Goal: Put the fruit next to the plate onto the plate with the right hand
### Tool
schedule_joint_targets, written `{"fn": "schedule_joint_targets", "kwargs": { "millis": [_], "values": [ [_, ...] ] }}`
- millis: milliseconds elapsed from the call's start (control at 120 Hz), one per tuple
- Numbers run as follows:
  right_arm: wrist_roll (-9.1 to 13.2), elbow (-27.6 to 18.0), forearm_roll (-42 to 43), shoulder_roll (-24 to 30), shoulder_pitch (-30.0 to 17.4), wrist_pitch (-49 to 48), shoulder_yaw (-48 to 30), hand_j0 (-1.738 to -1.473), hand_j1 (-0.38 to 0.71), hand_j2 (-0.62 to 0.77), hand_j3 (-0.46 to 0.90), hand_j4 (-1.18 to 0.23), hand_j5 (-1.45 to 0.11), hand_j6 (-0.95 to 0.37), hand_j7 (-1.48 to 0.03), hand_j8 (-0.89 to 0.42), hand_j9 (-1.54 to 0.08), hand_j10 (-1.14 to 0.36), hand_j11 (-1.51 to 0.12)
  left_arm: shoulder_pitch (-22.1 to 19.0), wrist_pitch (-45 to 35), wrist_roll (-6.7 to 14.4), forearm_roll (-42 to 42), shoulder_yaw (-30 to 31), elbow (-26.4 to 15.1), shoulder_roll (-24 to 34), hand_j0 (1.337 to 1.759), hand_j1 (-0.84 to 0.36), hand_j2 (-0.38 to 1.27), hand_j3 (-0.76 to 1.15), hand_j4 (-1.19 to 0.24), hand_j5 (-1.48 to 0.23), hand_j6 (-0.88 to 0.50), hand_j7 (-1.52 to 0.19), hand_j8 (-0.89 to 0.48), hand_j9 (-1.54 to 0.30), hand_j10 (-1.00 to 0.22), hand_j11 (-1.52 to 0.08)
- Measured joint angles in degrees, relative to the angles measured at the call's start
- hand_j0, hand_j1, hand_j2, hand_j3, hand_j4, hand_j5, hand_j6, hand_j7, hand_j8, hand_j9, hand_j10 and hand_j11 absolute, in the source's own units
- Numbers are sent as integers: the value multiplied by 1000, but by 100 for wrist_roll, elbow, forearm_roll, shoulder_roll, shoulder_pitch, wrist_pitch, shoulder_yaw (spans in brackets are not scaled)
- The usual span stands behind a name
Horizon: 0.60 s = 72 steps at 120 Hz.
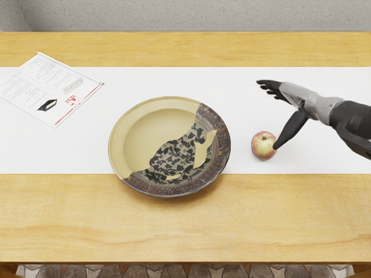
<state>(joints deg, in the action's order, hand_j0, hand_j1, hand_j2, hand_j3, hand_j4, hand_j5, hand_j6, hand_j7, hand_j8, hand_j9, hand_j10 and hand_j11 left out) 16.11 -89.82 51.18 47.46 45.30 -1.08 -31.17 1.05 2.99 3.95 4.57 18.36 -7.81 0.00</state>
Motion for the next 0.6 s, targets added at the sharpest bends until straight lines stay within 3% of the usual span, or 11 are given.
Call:
{"fn": "schedule_joint_targets", "kwargs": {
  "millis": [283,600],
  "values": [
    [-48,-90,752,-335,-640,807,87,-1658,-223,-19,0,-109,-139,-111,-138,-110,-139,-109,-138,0,0,0,0,0,-1,0,1658,55,49,0,-245,-318,-245,-318,-245,-318,-245,-318],
    [44,147,1353,-698,-791,1321,461,-1658,-107,-38,0,-206,-265,-208,-264,-207,-264,-206,-264,0,0,0,0,0,-1,0,1658,55,49,0,-245,-318,-245,-318,-245,-318,-245,-318]
  ]
}}
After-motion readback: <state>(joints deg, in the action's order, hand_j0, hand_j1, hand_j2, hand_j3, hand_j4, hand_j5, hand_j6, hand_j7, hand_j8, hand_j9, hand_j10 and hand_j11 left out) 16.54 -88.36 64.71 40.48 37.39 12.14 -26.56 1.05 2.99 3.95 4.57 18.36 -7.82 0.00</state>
